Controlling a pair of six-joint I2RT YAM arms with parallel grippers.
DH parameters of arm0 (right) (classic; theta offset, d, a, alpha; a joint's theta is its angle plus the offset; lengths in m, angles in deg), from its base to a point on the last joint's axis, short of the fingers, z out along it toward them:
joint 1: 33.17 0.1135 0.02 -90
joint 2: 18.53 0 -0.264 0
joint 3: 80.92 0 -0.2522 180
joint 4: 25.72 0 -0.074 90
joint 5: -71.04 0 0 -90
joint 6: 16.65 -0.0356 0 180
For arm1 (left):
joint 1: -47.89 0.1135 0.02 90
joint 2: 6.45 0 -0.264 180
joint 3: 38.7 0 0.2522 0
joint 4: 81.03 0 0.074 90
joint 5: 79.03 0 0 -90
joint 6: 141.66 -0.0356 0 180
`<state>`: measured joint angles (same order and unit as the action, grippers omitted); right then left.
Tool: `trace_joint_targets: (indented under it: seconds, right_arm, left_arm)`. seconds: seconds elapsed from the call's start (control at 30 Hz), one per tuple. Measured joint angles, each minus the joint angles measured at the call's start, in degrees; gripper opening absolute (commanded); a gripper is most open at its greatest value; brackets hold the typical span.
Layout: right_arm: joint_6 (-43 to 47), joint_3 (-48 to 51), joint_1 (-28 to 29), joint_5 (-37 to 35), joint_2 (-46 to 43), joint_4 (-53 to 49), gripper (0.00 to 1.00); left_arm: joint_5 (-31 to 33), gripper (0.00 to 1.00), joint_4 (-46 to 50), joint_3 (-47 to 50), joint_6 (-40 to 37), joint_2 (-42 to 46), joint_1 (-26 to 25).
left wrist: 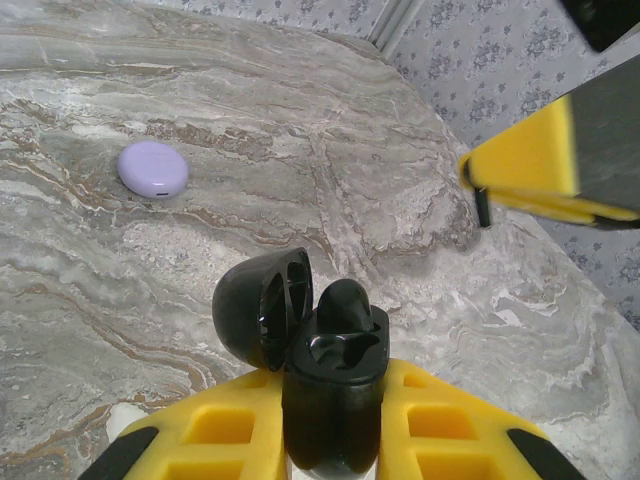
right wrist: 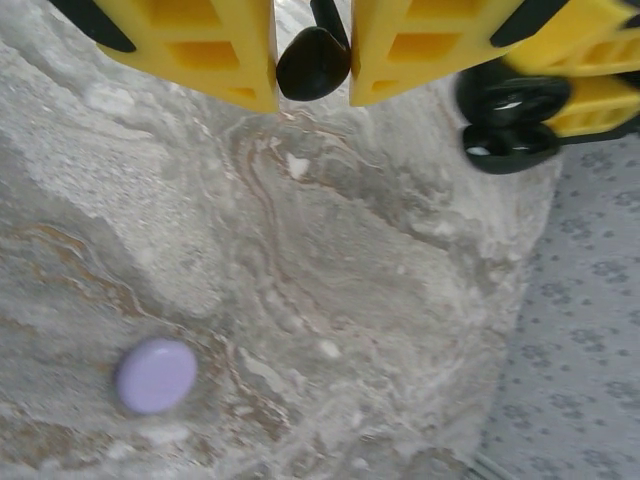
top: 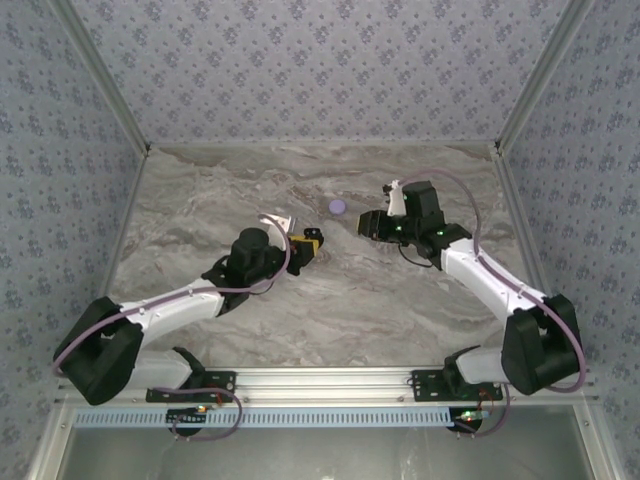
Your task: Insert wireless bluetooth earbuds into charging case
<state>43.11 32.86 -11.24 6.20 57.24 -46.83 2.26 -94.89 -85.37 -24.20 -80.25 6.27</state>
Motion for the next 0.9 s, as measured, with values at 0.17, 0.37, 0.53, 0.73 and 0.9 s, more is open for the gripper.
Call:
trace_joint_targets:
  seconds: [0.17, 0.37, 0.53, 0.73, 0.9]
  right_arm:
    - [0.04, 0.0, 0.76, 1.92, -3.15, 1.75, 0.24]
    - [0.55, -0.81, 2.14, 3.76, -5.73, 2.08, 0.24]
    - [1.31, -2.64, 3.69, 4.46, -6.86, 2.16, 0.24]
    - [2.58, -4.68, 6.16, 4.72, -7.43, 2.51, 0.24]
    - [3.72, -5.35, 8.26, 4.72, -7.48, 2.8, 0.24]
  left_arm:
    - [-1.25, 0.19, -5.81, 1.88, 0.72, -1.01, 0.0]
    - [-2.93, 0.19, -12.04, 3.5, 0.7, -1.01, 0.0]
    - [-4.76, 0.19, -16.85, 4.52, 0.66, -1.01, 0.0]
    - [-6.84, 0.19, -21.16, 4.72, 0.66, -1.01, -0.52]
    - [-7.82, 0.19, -22.88, 4.7, 0.68, -1.64, -1.27]
